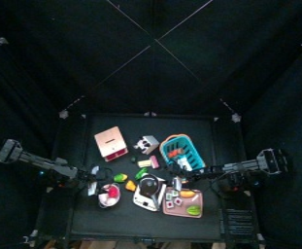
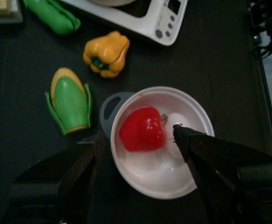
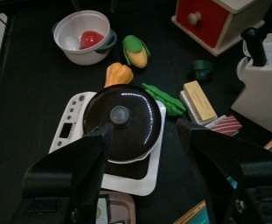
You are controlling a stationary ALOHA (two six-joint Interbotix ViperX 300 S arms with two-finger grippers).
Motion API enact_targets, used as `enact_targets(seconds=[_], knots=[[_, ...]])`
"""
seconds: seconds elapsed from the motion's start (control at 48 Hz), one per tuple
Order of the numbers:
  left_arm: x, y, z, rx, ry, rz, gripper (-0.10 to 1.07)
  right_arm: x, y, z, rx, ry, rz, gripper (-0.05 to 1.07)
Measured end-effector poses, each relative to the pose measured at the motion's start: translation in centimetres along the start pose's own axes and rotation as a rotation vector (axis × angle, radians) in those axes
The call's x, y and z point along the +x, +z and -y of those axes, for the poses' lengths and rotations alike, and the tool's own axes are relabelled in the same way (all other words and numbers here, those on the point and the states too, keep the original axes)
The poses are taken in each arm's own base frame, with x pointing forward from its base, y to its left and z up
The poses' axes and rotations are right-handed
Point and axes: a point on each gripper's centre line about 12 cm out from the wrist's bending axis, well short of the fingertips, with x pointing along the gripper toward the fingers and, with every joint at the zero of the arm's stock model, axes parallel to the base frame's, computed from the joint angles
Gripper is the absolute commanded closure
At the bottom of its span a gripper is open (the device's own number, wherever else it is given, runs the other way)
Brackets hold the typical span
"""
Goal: Move pot upwards
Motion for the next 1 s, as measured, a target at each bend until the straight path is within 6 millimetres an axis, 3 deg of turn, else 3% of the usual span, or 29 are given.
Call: enact_targets(seconds=[0.229,0.521,0.792,1.0], knots=[[0.2,-2.4,-1.0,-0.064,0.041,-0.121,0.01,0.5,-0.4,-0.1,0.008,0.0,-0.018,0.1],[0.9,-3.2,-1.8,-0.099,0.064,-0.132,0.04,1.2,-1.0,-0.1,0.005,-0.002,-0.044,0.1],[2.1,-4.1,-2.0,-0.105,0.087,-0.205,0.24,1.2,-1.0,0.0,0.007,-0.003,-0.046,0.1],[2.5,-3.1,-1.9,-0.104,0.073,-0.147,0.37,1.2,-1.0,0.0,0.008,-0.003,-0.046,0.1]])
